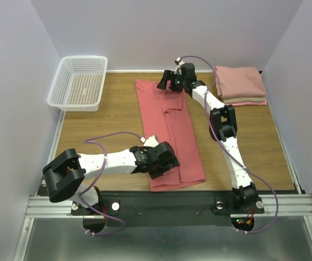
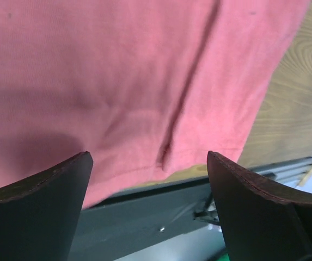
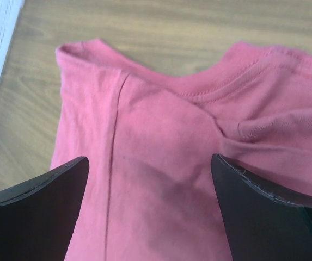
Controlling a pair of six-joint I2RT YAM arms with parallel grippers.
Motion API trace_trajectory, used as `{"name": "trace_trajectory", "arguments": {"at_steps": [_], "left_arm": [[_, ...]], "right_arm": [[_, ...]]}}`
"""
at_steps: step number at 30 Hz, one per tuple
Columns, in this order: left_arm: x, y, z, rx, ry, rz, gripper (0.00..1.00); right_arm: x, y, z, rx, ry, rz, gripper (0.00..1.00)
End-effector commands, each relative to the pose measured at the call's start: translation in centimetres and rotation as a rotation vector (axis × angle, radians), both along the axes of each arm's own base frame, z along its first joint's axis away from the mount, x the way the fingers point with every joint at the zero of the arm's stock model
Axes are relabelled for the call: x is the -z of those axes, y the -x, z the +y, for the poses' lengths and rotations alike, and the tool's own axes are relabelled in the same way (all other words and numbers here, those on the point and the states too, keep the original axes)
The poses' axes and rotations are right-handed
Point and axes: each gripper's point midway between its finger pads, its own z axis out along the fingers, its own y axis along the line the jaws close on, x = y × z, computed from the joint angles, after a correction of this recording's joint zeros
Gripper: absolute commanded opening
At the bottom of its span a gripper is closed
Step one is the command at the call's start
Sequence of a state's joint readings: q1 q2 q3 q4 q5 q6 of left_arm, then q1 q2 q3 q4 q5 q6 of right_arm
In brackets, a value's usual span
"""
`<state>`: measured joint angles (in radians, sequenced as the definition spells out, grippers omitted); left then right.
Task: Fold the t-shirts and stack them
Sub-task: Fold the tshirt
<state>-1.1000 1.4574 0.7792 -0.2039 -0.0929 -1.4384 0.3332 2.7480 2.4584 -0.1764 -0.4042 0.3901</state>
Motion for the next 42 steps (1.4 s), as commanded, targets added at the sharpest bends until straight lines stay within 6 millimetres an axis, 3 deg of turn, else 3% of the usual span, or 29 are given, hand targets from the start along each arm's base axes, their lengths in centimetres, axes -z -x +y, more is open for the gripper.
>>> {"name": "trace_trajectory", "arguments": {"at_steps": [1, 2, 4, 6, 7, 9, 10, 11, 12, 13, 14, 15, 16, 17, 19, 20, 21, 23, 24, 31, 34, 38, 42], "left_arm": [[-4.6, 0.1, 1.7, 0.024, -0.133, -0.154, 0.98], [-5.3, 0.3, 2.3, 0.016, -0.164, -0.172, 0.98], [-5.5, 1.3, 3.0, 0.015, -0.195, -0.168, 0.98], [-5.0, 2.9, 3.9, 0.027, -0.218, -0.143, 0.98], [-4.8, 3.4, 4.2, 0.024, -0.218, -0.131, 0.98], [-3.5, 5.1, 5.5, 0.013, -0.214, -0.091, 0.98], [-3.7, 5.6, 5.7, 0.012, -0.185, -0.085, 0.98], [-2.1, 6.6, 6.9, 0.027, -0.203, -0.058, 0.98], [-1.9, 6.9, 6.7, 0.022, -0.168, -0.052, 0.98], [-1.5, 7.1, 7.1, 0.019, -0.152, -0.042, 0.98], [-0.7, 7.6, 8.0, 0.021, -0.143, -0.033, 0.98], [-0.6, 7.7, 7.7, 0.021, -0.109, -0.028, 0.98], [-0.8, 7.8, 7.8, 0.018, -0.078, -0.03, 0.98], [-0.1, 7.9, 8.5, 0.018, -0.087, -0.03, 0.98], [0.2, 8.0, 8.8, 0.004, -0.072, -0.021, 0.98], [0.6, 8.0, 9.3, -0.004, -0.071, -0.023, 0.98], [0.6, 7.9, 9.2, -0.009, -0.053, -0.027, 0.97], [0.7, 7.8, 8.6, -0.004, -0.003, -0.039, 0.86], [0.6, 7.9, 8.3, 0.007, 0.019, -0.042, 0.81], [1.7, 7.4, 7.8, 0.006, 0.019, -0.044, 0.62], [2.3, 7.1, 7.4, 0.01, 0.035, -0.038, 0.51], [3.8, 6.7, 8.7, 0.008, -0.024, -0.014, 0.36], [3.9, 6.5, 8.8, 0.006, -0.017, -0.014, 0.22]], "right_arm": [[-5.6, 2.7, -0.1, -0.048, -0.015, 0.036, 1.0], [-8.9, 2.9, -0.4, -0.04, -0.01, -0.02, 1.0], [-12.0, 3.3, -0.7, -0.036, -0.007, -0.073, 1.0], [-13.1, 4.3, -1.6, -0.026, 0.022, -0.082, 1.0], [-16.6, 5.7, -2.2, -0.022, 0.019, -0.125, 1.0], [-17.2, 7.3, -3.8, 0.023, 0.056, -0.118, 1.0], [-16.9, 10.2, -5.2, 0.046, 0.08, -0.075, 1.0], [-16.4, 11.5, -6.1, 0.073, 0.098, -0.053, 1.0], [-12.0, 14.2, -7.9, 0.111, 0.157, 0.051, 1.0], [-11.1, 15.9, -8.8, 0.14, 0.171, 0.089, 1.0], [-12.6, 18.3, -10.0, 0.186, 0.147, 0.09, 1.0], [-11.6, 19.8, -11.1, 0.228, 0.161, 0.121, 1.0], [-7.1, 23.4, -12.5, 0.243, 0.203, 0.232, 1.0], [-8.5, 25.4, -13.0, 0.27, 0.159, 0.226, 1.0], [-6.8, 28.8, -13.7, 0.275, 0.144, 0.282, 1.0], [-4.5, 31.4, -14.3, 0.263, 0.154, 0.342, 1.0], [-5.4, 33.2, -13.9, 0.219, 0.116, 0.326, 1.0], [-4.7, 36.7, -14.1, 0.157, 0.09, 0.335, 1.0], [-3.5, 37.5, -14.4, 0.154, 0.108, 0.361, 1.0], [-3.8, 44.4, -14.9, 0.088, 0.049, 0.458, 1.0], [-3.6, 45.8, -14.8, 0.084, 0.022, 0.497, 1.0], [-1.8, 48.0, -15.7, 0.084, 0.072, 0.593, 0.99], [-1.3, 49.6, -15.2, 0.047, 0.049, 0.683, 0.94]]}}
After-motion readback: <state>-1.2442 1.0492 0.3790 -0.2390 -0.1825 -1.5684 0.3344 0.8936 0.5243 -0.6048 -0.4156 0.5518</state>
